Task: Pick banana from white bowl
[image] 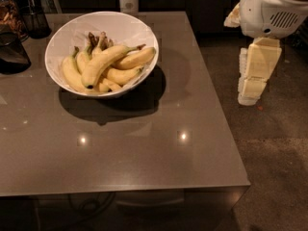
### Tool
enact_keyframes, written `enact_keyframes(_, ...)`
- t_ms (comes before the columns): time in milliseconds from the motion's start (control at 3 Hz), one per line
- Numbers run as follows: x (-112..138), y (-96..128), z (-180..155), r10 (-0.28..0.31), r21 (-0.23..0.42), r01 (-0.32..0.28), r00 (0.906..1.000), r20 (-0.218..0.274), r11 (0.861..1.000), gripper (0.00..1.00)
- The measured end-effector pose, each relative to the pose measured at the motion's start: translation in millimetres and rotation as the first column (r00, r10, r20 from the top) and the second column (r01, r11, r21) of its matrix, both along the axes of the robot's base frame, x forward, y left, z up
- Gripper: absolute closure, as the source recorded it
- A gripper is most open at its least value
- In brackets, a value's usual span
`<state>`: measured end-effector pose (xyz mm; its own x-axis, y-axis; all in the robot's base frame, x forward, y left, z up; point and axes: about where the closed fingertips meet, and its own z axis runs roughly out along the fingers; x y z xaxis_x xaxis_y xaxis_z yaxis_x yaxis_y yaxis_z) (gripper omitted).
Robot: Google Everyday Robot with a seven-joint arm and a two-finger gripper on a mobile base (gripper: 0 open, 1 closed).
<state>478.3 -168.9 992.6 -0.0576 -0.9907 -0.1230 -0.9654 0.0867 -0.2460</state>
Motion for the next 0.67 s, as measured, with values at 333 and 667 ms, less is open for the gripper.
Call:
enact_keyframes(333, 3.8, 4.2, 3.4, 0.004, 0.007, -0.004, 0.9998, 0.022, 1.0, 0.0)
enact_keyframes(667, 10.8, 11.9, 8.4, 0.011, 0.025, -0.013, 0.9989, 0.045, 1.0, 0.0)
